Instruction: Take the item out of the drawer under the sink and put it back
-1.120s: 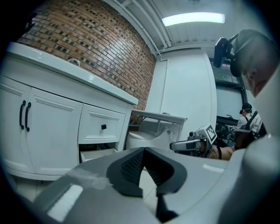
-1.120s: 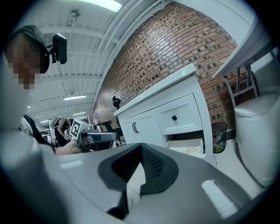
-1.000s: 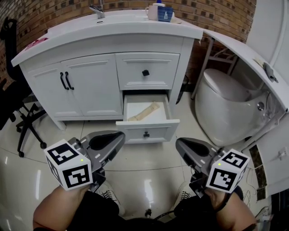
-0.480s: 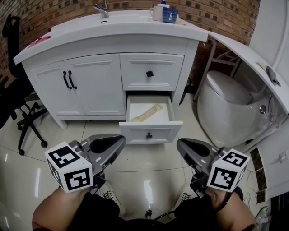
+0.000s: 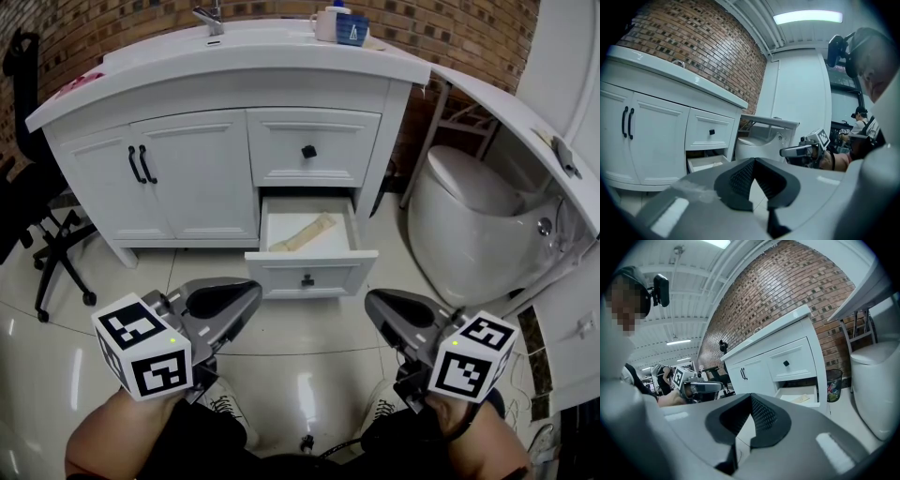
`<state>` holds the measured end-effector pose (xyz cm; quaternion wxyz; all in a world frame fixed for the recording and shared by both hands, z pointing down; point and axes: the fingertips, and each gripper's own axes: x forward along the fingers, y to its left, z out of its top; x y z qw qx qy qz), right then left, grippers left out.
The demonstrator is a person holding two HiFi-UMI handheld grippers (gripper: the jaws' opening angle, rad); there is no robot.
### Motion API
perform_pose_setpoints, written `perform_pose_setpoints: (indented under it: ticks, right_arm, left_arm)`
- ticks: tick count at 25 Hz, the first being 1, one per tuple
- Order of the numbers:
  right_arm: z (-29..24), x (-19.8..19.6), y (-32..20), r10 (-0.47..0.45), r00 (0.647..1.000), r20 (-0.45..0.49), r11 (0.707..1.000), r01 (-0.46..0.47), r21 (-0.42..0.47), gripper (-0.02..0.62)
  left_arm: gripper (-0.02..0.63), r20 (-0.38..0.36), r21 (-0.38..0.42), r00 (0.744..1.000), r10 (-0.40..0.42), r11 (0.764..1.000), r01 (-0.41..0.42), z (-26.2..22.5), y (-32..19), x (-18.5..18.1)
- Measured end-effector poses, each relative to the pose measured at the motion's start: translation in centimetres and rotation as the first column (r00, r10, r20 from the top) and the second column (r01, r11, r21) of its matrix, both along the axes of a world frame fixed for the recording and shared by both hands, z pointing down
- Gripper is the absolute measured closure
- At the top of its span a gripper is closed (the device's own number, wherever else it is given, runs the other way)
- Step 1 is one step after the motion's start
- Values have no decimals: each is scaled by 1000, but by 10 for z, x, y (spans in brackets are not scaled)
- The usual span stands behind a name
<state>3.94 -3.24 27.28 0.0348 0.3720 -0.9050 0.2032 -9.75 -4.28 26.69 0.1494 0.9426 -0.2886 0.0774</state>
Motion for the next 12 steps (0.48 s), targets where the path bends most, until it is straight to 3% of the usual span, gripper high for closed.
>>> perform_pose_setpoints:
  ticks: [12]
  right_arm:
    - [-1, -5, 2, -17, 1000, 4, 1000, 17, -2, 591]
  left_arm:
    - [600, -4, -1, 1000, -6, 1000, 6, 0, -1, -3]
